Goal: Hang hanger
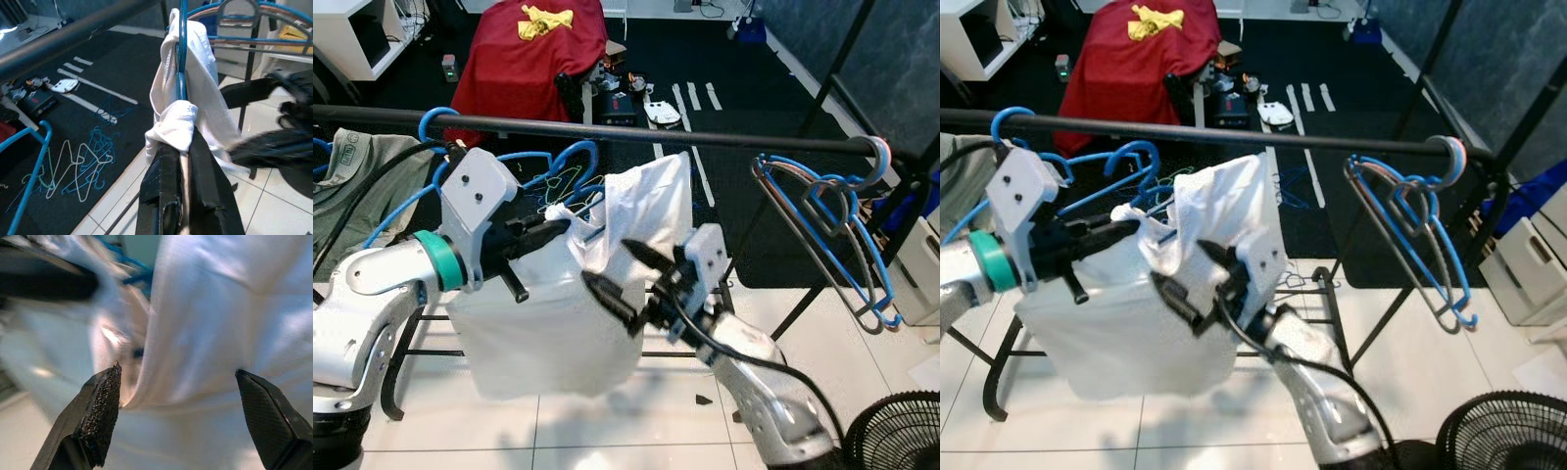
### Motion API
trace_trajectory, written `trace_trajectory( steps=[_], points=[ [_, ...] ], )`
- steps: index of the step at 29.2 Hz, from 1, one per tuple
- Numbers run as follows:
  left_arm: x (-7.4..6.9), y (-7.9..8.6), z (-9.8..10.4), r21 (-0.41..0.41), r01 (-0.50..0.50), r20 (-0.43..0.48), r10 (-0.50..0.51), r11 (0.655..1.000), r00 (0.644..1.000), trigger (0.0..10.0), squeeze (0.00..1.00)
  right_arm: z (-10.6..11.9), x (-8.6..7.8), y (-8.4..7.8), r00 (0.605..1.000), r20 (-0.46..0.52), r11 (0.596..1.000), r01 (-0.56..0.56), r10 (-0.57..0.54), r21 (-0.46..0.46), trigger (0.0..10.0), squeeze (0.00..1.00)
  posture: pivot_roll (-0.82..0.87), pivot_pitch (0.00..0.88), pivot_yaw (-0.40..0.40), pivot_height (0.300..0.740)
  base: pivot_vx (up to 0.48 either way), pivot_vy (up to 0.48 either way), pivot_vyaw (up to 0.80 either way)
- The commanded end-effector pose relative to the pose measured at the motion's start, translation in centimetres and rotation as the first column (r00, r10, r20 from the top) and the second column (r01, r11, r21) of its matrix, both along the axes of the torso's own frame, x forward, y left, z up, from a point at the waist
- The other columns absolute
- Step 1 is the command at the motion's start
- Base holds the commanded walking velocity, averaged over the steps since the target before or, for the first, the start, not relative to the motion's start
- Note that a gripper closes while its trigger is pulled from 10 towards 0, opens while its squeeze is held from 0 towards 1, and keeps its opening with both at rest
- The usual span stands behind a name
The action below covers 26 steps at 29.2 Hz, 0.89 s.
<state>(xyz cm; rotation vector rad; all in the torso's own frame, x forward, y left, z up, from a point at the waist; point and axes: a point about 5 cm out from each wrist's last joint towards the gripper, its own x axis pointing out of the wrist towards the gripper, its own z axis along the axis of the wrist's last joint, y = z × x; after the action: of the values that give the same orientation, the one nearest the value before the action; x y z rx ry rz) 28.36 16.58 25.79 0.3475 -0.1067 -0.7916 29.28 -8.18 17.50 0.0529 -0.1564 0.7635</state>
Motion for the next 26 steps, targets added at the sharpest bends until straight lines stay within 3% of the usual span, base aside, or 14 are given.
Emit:
trace_trajectory(
  steps=[1,7,9,14,15,26],
  points=[
    [-0.4,-0.3,0.1,-0.01,0.028,0.001,-0.028,1.0,1.0,10.0,0.0,-0.1,0.3,-0.1,1.0,0.008,1.0,0.028,-0.028,-0.008,10.0,0.0,-0.01,0.043,0.105,0.74,0.0,0.0,0.0],
    [-0.6,-0.6,0.2,-0.031,0.068,-0.008,-0.068,0.997,0.998,10.0,0.0,-0.2,1.2,-0.2,0.998,0.01,0.997,0.064,-0.064,-0.04,10.0,0.0,-0.01,0.041,0.108,0.74,0.0,0.0,0.0],
    [-0.8,-0.8,0.1,-0.028,0.087,-0.01,-0.087,0.996,0.996,10.0,0.0,0.2,1.1,0.2,1.0,-0.001,1.0,0.006,-0.006,-0.021,8.7,0.0,-0.01,0.033,0.109,0.74,0.0,0.0,0.0],
    [-0.8,-0.8,0.1,-0.025,0.089,-0.009,-0.089,0.996,0.996,10.0,0.0,0.4,1.1,0.4,1.0,-0.003,1.0,-0.011,0.011,-0.015,8.7,0.0,-0.01,0.032,0.109,0.74,0.0,0.0,0.0],
    [-0.8,-0.9,0.1,-0.024,0.089,-0.009,-0.09,0.996,0.996,10.0,0.0,0.4,1.3,0.4,1.0,-0.002,1.0,0.002,-0.002,-0.022,0.0,0.0,-0.01,0.03,0.109,0.74,0.0,0.0,0.0],
    [-0.4,-1.1,-0.4,-0.014,0.084,-0.018,-0.084,0.996,0.996,10.0,0.0,0.7,1.9,-0.2,0.995,0.032,0.995,0.095,-0.094,-0.033,0.0,0.0,-0.02,0.03,0.12,0.74,0.0,0.0,0.0]
  ],
)
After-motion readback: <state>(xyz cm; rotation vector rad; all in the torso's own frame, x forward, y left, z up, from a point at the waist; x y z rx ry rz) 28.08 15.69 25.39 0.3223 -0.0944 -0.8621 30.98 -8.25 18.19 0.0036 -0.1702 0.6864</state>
